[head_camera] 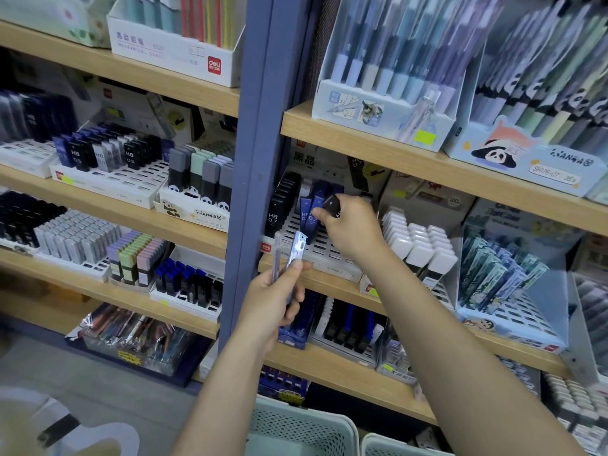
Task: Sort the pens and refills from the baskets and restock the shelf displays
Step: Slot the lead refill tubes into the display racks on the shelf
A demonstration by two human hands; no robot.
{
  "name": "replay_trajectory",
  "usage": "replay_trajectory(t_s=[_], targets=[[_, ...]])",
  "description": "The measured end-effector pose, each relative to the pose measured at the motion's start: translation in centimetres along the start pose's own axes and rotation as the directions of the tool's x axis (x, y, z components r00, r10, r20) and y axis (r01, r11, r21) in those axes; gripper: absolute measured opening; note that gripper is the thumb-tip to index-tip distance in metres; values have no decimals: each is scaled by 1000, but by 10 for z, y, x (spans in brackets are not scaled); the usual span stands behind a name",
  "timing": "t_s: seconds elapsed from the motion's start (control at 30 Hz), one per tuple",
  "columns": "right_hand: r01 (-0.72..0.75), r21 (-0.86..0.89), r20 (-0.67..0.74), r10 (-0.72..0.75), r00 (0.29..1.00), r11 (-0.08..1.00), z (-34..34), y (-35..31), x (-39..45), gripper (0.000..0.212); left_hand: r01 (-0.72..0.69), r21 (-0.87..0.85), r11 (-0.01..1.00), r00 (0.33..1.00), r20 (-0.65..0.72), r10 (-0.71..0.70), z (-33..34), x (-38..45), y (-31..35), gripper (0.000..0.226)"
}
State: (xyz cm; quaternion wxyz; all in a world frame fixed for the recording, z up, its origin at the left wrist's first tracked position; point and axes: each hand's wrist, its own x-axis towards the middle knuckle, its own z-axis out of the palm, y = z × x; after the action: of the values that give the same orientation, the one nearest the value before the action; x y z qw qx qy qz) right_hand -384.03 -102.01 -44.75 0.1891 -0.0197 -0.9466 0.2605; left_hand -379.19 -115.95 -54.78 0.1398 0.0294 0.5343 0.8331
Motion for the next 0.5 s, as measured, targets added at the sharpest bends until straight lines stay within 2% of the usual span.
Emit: replay_trajectory(t_s=[0.07,0.13,0.27,0.37,0.43,0.5], targets=[[4,-11,33,-4,999,1000,4,1,-2,45,1,-5,1000,1000,-8,-1,0,0,0,27],[-16,64,23,15,1000,998,7,5,-4,44,-2,-12,1000,1000,-4,2,1,-1,1,27],[-28,160,-83,42,996,987,7,10,-11,34,7,10,1000,1000,5,-7,2,-1,2,33],[-32,288,-136,74,988,957,4,5,-31,28,18,44,999,1000,-16,-17,4,0,0,22],[-71,399,-9,81,997,914,2,1,-48,32,4,118,993,999,-37,0,6,2,0,16],[-113,438,142,56,988,892,5,-1,-62,37,-52,337,940,997,-42,70,8,2,-2,16]])
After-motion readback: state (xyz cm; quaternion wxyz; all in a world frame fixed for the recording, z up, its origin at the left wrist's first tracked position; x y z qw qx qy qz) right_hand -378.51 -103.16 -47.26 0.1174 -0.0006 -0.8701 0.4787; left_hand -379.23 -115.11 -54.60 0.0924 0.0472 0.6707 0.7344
